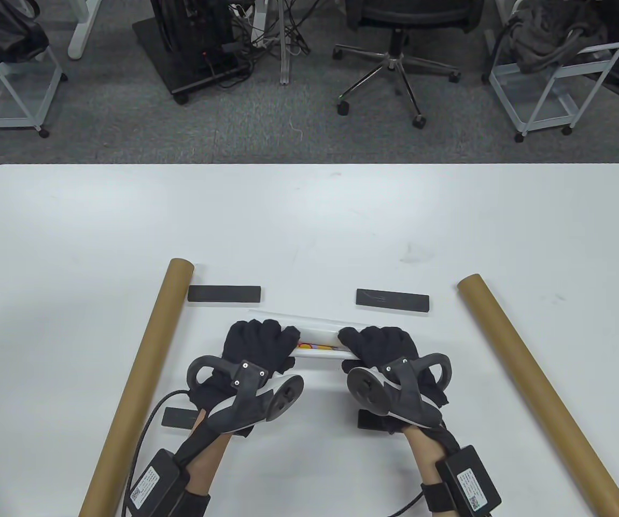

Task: Roll up posters and store in mailing tubes

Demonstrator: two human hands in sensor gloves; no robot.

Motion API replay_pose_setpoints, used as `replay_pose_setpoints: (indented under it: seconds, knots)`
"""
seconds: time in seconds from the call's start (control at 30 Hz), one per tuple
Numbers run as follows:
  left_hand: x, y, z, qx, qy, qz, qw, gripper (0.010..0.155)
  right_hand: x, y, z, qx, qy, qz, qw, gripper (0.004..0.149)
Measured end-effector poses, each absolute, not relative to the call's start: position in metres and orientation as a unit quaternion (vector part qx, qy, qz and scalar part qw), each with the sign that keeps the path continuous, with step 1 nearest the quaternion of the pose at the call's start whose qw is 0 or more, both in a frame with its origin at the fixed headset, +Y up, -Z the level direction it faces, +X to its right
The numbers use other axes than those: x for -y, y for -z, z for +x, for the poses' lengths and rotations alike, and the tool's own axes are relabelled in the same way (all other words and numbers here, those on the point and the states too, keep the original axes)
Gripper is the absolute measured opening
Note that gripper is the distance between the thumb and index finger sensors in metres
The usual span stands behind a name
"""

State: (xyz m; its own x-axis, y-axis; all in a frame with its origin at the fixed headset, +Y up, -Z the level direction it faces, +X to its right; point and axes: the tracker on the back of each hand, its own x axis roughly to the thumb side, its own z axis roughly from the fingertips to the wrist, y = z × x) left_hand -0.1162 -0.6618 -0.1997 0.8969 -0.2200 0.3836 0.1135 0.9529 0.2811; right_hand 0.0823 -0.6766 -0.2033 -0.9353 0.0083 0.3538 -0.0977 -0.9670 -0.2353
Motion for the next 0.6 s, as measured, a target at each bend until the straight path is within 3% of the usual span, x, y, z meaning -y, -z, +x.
replay_pose_setpoints:
  seconds: [0.17, 0.3, 0.47, 0.6]
  knots:
    - [0.661, 0.1995, -0.1195, 0.213, 0.086, 0.158, 0.96, 0.051, 0.676, 0.2032, 0.0835, 0.137, -0.975, 0.176, 0.025, 0.059]
    - [0.6633, 0.2022, -0.1218, 0.208, 0.079, 0.142, 0.965, 0.049, 0.6755, 0.2026, 0.0826, 0.15, -0.972, 0.182, 0.02, 0.056]
    - [0.6634, 0.2047, -0.1226, 0.199, 0.067, 0.118, 0.97, 0.048, 0.6769, 0.2042, 0.0798, 0.115, -0.975, 0.185, 0.034, 0.053]
    - [0.6623, 0.2048, -0.1237, 0.196, 0.084, 0.122, 0.969, 0.047, 0.6735, 0.2009, 0.079, 0.14, -0.971, 0.192, 0.031, 0.056]
